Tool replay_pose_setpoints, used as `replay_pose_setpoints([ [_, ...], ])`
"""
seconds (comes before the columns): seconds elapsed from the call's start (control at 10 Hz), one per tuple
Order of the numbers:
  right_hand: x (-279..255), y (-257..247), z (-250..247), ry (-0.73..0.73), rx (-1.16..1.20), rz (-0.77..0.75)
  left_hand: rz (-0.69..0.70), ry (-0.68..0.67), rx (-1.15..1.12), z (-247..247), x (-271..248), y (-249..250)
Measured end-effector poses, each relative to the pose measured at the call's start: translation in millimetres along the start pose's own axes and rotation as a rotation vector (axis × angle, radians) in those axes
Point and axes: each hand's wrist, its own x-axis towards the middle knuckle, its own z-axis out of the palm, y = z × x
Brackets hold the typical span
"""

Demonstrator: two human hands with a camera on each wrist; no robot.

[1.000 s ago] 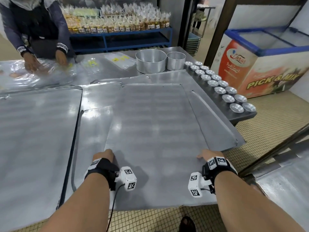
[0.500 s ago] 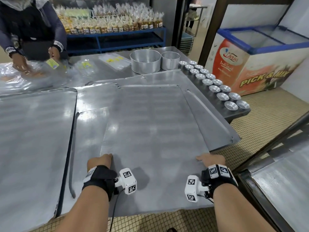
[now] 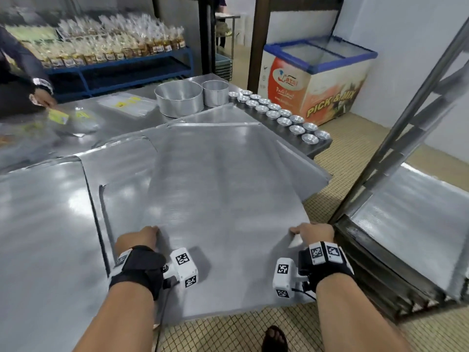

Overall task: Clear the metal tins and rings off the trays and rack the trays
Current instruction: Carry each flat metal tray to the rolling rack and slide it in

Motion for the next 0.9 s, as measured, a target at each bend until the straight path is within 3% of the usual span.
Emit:
replay_pose_setpoints([
  [0.2, -62, 30, -1, 0.145, 0.235, 0.088, 0.141, -0.100, 0.028, -35, 6, 11],
  [0.4, -114, 64, -29, 0.286, 0.326, 0.164, 0.306, -0.283, 0.104, -38, -16, 15],
  [0.7, -192, 121, -96, 0.514, 0.553, 0.264, 0.416, -0.540, 0.237, 10, -73, 11],
  [0.9, -219, 166, -133, 0.613, 0.730, 0.344, 0.464, -0.641, 0.358, 56, -115, 3],
])
